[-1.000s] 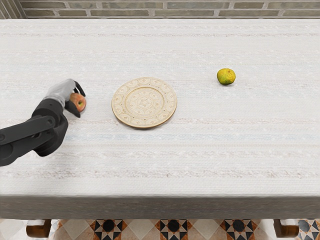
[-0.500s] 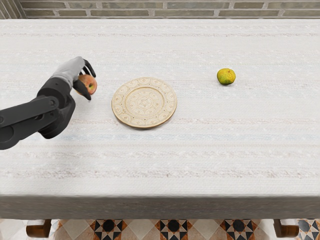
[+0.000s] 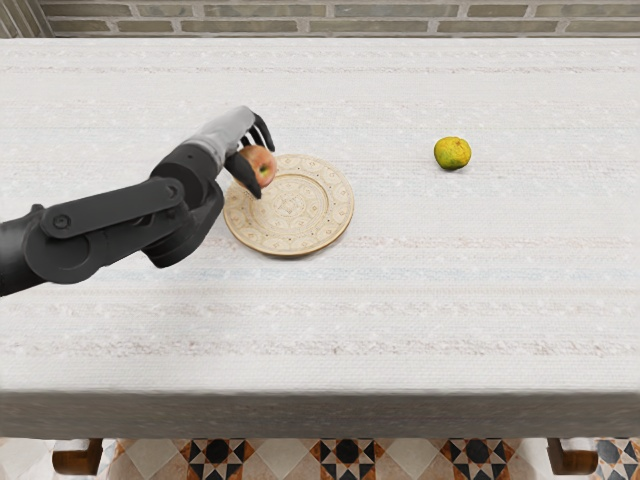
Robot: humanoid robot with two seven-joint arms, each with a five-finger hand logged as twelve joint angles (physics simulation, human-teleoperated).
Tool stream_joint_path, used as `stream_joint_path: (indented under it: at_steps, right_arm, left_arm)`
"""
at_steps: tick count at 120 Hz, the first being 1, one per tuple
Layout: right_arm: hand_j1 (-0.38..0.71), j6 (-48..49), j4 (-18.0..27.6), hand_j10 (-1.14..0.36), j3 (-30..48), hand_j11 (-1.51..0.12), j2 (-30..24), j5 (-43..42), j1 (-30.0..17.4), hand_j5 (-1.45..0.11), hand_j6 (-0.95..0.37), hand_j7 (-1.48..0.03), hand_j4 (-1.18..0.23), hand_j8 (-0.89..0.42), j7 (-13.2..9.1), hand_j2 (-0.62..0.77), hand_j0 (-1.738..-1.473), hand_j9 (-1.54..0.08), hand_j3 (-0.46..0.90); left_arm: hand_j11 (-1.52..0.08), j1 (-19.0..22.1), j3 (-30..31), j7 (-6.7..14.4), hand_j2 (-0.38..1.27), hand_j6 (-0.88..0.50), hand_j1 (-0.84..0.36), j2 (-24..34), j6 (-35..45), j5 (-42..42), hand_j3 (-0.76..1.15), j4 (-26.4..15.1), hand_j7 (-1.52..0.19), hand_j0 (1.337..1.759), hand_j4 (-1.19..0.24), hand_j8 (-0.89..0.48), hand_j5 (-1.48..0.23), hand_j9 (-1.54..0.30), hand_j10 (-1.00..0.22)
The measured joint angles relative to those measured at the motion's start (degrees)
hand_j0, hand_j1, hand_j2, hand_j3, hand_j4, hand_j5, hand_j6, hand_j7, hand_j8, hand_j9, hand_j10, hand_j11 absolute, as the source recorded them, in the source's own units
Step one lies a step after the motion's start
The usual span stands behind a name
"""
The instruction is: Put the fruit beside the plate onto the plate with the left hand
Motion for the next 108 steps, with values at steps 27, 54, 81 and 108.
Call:
stream_joint_path:
  at_steps: [27,54,81,108]
  right_arm:
    - [-0.35,0.0,0.0,0.00,0.0,0.00,0.0,0.0,0.0,0.00,0.00,0.00,0.00,0.00,0.0,0.00,-1.658,0.00,0.00]
    - [-0.35,0.0,0.0,0.00,0.0,0.00,0.0,0.0,0.0,0.00,0.00,0.00,0.00,0.00,0.0,0.00,-1.658,0.00,0.00]
    - [-0.35,0.0,0.0,0.00,0.1,0.00,0.0,0.0,0.0,0.00,0.00,0.00,0.00,0.00,0.0,0.00,-1.658,0.00,0.00]
    - [-0.35,0.0,0.0,0.00,0.0,0.00,0.0,0.0,0.0,0.00,0.00,0.00,0.00,0.00,0.0,0.00,-1.658,0.00,0.00]
  left_arm:
    - [-1.00,-1.1,0.1,0.0,0.50,-0.38,-0.24,-4.9,-0.3,-0.8,0.00,1.0,-1.02,1.652,-0.65,-0.33,-1.07,-1.01,-0.49]
    - [-0.99,-0.7,0.6,0.0,0.24,-0.39,-0.11,-7.0,-0.6,-0.8,0.00,5.4,-1.01,1.651,-0.68,-0.34,-1.05,-1.00,-0.51]
    - [-0.45,-0.8,-0.1,0.0,0.11,-0.23,0.09,-7.8,-0.1,-0.3,0.00,5.9,-0.46,1.656,-0.33,-0.21,-0.48,-0.46,-0.27]
    - [-0.18,-1.1,-7.0,0.0,0.04,-0.10,0.24,5.1,-1.4,-13.6,0.00,-3.1,-0.18,1.657,-0.13,-0.09,-0.18,-0.18,-0.11]
